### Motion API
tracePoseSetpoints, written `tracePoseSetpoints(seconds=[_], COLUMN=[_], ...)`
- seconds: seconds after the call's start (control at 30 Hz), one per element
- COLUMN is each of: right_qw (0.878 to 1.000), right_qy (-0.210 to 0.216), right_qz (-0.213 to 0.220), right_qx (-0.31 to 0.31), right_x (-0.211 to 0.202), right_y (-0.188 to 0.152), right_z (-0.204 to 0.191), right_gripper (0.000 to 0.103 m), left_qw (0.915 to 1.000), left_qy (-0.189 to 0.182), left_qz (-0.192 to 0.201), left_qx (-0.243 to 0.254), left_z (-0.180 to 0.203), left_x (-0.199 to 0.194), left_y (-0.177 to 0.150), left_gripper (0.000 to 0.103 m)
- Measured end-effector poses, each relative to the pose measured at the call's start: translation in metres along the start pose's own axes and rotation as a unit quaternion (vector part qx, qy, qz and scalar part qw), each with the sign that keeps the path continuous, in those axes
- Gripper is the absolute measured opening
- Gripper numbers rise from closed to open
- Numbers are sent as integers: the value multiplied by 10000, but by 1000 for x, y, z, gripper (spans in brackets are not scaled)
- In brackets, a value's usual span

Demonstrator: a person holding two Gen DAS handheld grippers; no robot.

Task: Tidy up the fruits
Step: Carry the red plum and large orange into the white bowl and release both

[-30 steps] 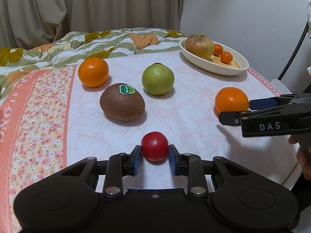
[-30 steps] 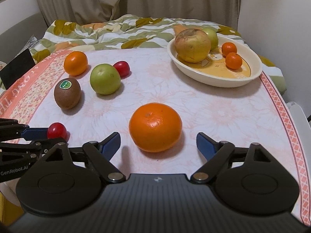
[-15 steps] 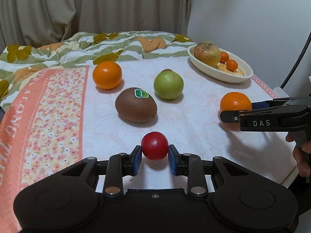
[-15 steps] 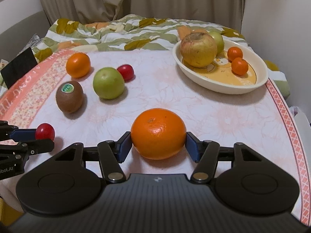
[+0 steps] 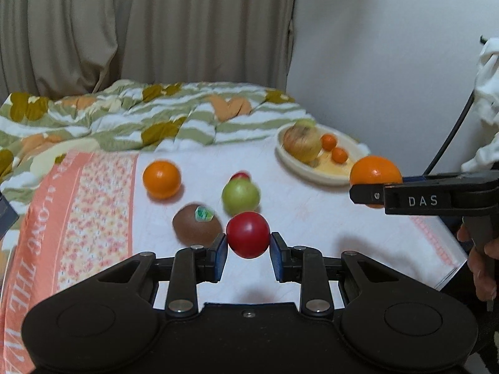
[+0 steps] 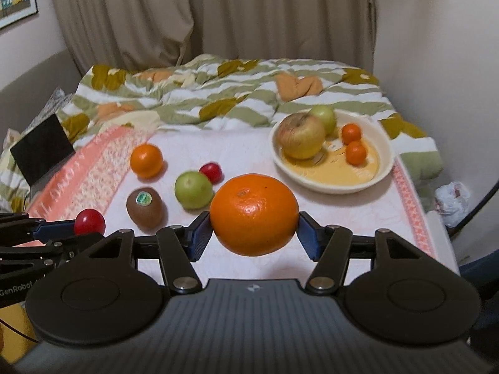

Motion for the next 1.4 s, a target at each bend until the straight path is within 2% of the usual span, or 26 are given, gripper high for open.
tracePoseSetpoints(seconds=[0.3,0.6,1.0,1.17,1.4], right_qw=[9992,9989,9992,9987,9990], right_qy=[-198,-157,285,438,453], right_qz=[203,364,292,217,51], right_qx=[288,269,-27,-113,-3], right_x=[-35,-35,18,46,83], right_y=[22,48,91,105,113], right_z=[39,98,171,191,210], right_gripper=[75,75,75,75,75], left_qw=[9992,9986,9989,9994,9996], left_qy=[-153,-110,188,223,27], left_qz=[349,500,432,248,-194], left_qx=[151,104,-5,19,209], left_z=[26,66,126,144,162], left_x=[-7,22,87,120,172], left_y=[43,79,116,123,120], left_gripper=[32,32,32,32,32])
Point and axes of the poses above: each gripper's, at about its wrist camera, not at the fingertips, and x roughly the way its jaws point, z to its right, y to its top, the point moved 5 cm from there along x, roughly the way its jaws point, and after that the axes turned 2 degrees about z, right-handed, at the moved point
